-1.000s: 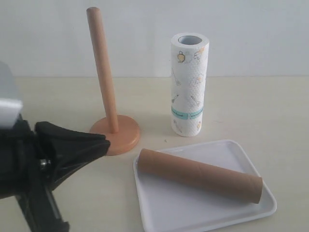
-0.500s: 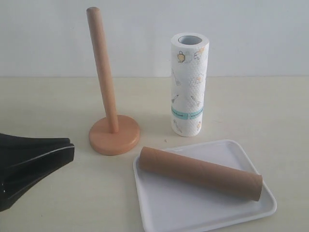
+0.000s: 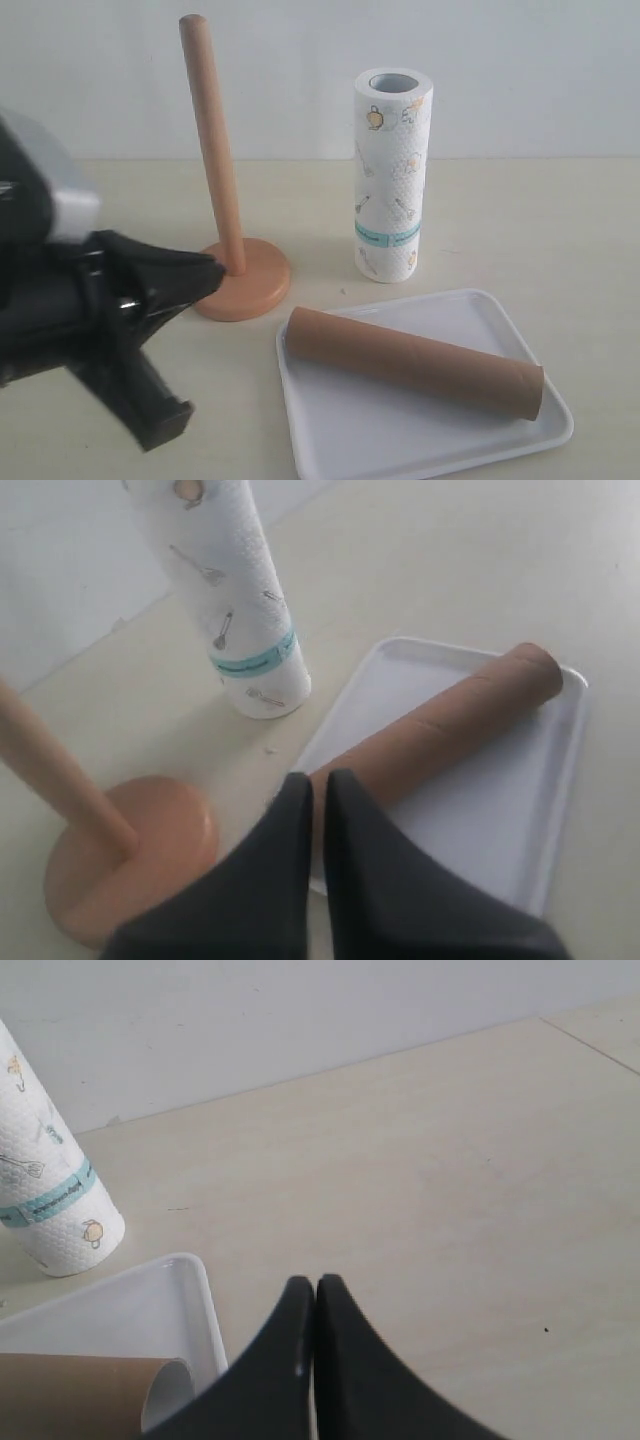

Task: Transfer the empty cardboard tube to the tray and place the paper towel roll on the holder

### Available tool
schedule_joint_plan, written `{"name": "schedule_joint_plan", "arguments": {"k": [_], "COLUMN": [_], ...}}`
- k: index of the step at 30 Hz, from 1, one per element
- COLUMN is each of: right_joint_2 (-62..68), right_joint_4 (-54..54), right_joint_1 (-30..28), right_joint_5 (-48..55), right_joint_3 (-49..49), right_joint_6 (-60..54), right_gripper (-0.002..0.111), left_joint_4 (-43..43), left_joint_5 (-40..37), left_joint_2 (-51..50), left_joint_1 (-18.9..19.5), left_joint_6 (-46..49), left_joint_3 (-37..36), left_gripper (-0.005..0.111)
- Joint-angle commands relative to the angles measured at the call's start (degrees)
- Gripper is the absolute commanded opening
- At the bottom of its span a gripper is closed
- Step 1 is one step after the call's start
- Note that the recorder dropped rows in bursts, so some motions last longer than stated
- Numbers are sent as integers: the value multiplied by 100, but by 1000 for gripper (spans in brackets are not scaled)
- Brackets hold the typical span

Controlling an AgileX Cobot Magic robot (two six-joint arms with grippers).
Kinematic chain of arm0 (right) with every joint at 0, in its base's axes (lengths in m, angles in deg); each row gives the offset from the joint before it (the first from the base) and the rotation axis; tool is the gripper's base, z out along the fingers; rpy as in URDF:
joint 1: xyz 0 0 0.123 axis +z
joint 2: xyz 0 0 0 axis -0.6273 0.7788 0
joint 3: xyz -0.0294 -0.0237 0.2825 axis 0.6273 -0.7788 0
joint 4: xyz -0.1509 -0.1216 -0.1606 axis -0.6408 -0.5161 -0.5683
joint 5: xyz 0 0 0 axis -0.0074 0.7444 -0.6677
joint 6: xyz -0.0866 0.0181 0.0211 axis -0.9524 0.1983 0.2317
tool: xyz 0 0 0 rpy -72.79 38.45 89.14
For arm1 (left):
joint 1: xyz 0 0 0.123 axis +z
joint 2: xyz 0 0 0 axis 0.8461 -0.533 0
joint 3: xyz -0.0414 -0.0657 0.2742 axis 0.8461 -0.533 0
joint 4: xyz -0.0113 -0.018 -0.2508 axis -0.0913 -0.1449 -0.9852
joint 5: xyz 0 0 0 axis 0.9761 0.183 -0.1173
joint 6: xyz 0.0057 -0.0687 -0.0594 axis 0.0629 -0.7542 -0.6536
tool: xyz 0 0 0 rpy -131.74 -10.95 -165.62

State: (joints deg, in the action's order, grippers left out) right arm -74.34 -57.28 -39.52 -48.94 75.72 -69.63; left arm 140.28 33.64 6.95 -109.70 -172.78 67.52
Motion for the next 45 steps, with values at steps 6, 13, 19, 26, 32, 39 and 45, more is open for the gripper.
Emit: {"name": "schedule_joint_plan", "arguments": {"k": [6, 13, 19, 26, 32, 39, 45], "right_joint_2": [-27, -27, -27, -27, -27, -27, -27], "right_joint_4": [-31, -31, -31, -31, -31, -31, -31], "right_joint_1": [-39, -39, -39, -39, -39, -39, -39], "right_joint_5": [-34, -34, -34, -34, -34, -34, -34], "right_joint_3": [3, 3, 3, 3, 3, 3, 3], "right_joint_6": [-19, -19, -19, -19, -19, -19, -19], "right_gripper": [0, 0, 0, 0, 0, 0, 0], "left_joint_4": [292, 292, 292, 292, 292, 292, -218], "left_joint_5": [-1168, -777, -49, 799, 845, 845, -558], "left_joint_2": [-2755, -3015, -2115, -1118, -940, -927, -565], "left_joint_1": [184, 279, 279, 279, 279, 279, 279], "left_joint_6": [1003, 592, -127, -1129, -1222, -1206, -1290], "left_joint_3": [1094, 1260, 908, 465, 326, 326, 326], "left_gripper": [4, 4, 4, 4, 4, 4, 4]}}
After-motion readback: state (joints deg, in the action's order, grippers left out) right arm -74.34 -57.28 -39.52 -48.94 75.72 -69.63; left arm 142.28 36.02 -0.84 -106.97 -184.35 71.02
